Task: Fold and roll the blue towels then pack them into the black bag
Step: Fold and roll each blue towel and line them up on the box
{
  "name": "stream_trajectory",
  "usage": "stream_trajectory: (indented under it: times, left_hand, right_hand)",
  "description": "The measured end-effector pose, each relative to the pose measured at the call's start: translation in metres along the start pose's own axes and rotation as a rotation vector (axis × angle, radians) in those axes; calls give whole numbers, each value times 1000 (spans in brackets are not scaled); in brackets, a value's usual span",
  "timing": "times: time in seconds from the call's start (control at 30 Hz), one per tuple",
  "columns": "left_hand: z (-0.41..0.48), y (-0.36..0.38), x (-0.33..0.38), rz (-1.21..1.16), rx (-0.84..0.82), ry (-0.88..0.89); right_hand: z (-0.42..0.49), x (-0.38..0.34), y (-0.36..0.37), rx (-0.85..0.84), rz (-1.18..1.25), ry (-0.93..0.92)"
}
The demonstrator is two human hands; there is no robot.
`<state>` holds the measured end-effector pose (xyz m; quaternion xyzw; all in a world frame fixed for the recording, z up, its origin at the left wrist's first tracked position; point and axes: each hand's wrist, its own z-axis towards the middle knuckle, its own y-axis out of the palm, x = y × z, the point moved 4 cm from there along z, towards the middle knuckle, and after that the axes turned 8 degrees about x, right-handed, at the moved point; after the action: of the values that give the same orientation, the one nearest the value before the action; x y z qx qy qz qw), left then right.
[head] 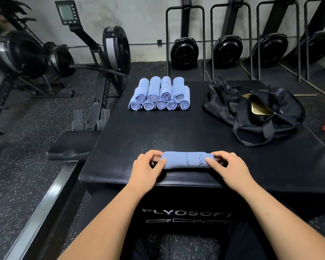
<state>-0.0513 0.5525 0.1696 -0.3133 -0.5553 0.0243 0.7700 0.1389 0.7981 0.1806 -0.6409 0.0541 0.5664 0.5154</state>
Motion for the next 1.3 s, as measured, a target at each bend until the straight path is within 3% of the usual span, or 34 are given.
stream_trajectory:
  times: [0.3, 0.47, 0.57, 0.73, 0.87, 1.03, 1.13, 1.3]
  left_hand:
    - [22, 7, 18, 144, 98, -64]
    - [33, 4, 39, 274, 82, 140]
    - [32, 5, 44, 343, 91, 203]
    - [30, 6, 36, 228, 16, 133]
    - [29, 0, 36, 293, -19, 151]
    - [21, -6, 38, 298, 175, -122]
    - [13, 0, 38, 200, 126, -315]
    - [10, 4, 38, 82, 32, -387]
  right_hand:
    - [26, -3, 12, 65, -115, -28]
    - [24, -23, 16, 99, -112, -151]
    - [24, -25, 21, 72, -172, -154]
    - [24, -19, 23, -25, -261, -196]
    - [25, -22, 20, -53, -277, -204]
    - [16, -32, 26, -86, -301, -194]
    - [11, -42, 33, -122, -332, -187]
    - [-1, -60, 45, -146, -224, -142]
